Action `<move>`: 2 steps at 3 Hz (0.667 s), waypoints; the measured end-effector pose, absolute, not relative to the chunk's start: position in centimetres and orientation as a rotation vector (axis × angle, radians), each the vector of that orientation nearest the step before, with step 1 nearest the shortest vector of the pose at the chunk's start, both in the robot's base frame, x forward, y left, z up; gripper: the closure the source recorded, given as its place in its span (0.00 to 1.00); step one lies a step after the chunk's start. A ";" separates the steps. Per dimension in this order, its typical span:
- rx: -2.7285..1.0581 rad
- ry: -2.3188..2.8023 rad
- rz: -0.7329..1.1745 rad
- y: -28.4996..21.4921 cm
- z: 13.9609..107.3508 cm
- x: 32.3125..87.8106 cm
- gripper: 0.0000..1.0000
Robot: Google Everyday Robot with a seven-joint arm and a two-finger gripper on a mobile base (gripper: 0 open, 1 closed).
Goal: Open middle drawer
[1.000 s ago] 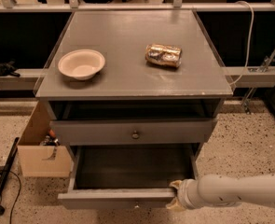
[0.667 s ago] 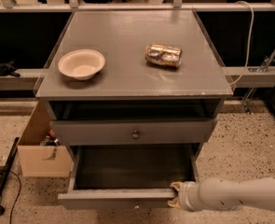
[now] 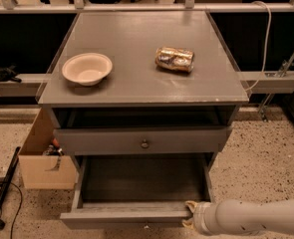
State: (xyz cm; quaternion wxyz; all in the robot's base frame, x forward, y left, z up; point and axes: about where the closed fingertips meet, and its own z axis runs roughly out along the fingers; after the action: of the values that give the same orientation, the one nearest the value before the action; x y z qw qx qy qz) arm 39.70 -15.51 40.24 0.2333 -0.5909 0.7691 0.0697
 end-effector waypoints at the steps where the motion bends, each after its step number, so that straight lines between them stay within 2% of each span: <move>1: -1.645 2.094 0.204 -15.2 39.9 38.6 1.00; 2: -1.645 2.094 0.204 -15.2 40.0 38.6 0.85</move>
Offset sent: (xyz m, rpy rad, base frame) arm -0.0109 0.0031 -0.0030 0.0040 0.0013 0.0223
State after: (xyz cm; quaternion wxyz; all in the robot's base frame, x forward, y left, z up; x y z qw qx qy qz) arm 38.61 -15.20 40.01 0.2333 -0.5990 0.7624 0.0742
